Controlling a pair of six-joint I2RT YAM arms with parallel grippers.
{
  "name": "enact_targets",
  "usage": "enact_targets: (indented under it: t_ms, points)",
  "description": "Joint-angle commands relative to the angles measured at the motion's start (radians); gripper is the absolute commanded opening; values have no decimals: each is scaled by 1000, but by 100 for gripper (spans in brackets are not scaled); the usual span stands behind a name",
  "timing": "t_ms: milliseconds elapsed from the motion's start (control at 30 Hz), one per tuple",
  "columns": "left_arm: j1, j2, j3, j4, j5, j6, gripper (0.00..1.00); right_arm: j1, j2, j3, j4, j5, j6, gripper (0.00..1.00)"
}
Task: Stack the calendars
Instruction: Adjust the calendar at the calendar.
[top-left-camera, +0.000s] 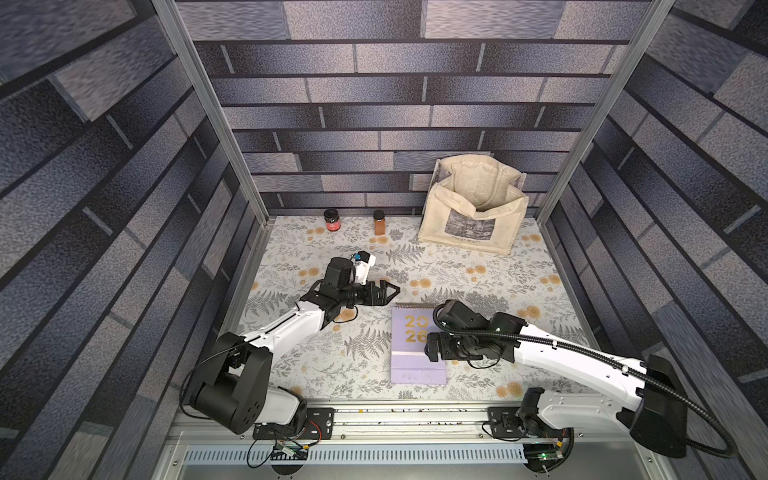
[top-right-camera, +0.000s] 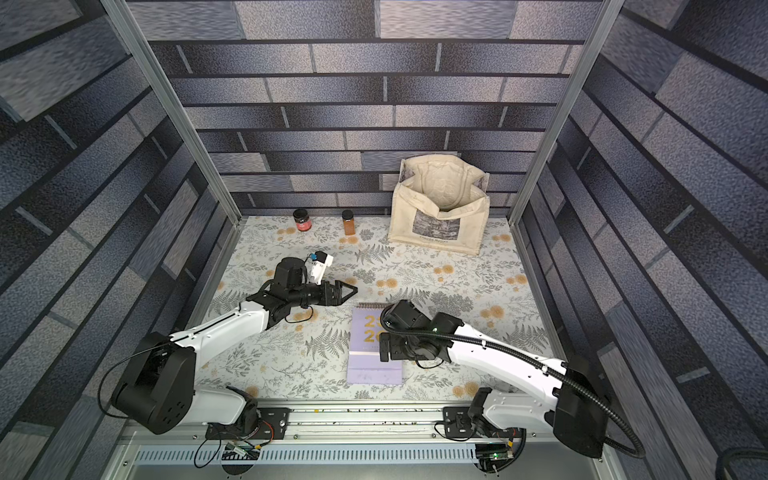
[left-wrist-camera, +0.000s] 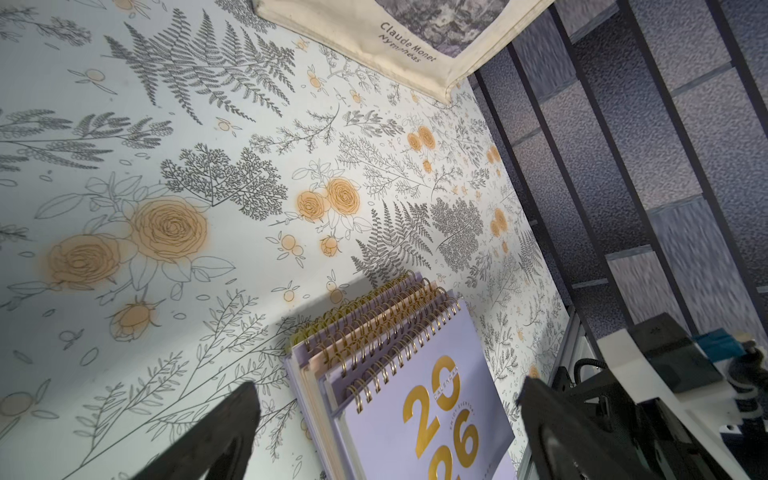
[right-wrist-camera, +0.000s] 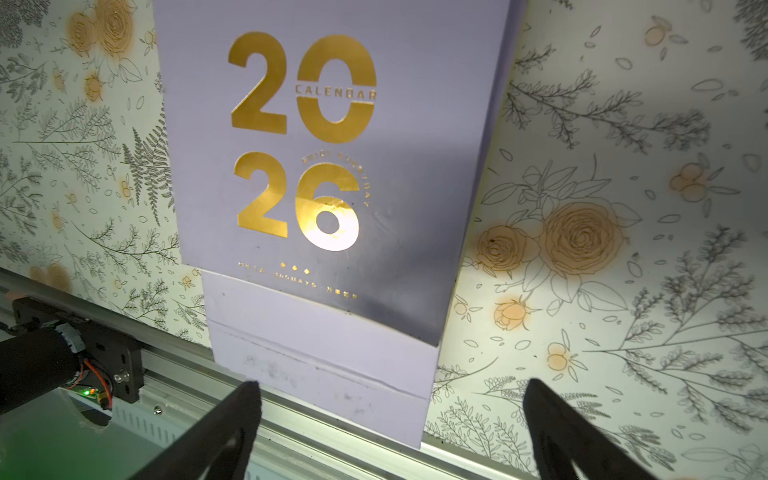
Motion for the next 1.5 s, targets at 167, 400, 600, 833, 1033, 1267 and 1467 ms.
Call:
enact_targets:
  t_ms: [167,400,600,833,1033,1267,1467]
  points:
    - [78,-64,3,-74,-6,54,100,218,28,77,-90,51,18,100]
    - [140,-101,19,-81,-11,47,100,366,149,118,-35,57,110,100]
    - [169,-133,31,-112,5,55,100,433,247,132,61,39,222,100]
    - [180,-149,24,-108,14,45,100,461,306,151,67,14,251,100]
    - [189,-158,25,-108,17,44,100,462,320,154,64,-18,251,99]
    - [199,-168,26,-114,17,41,100,435,342,130,93,-57,241,94]
    - [206,-181,24,-121,16,44,100,421,371,141,94,-74,219,92]
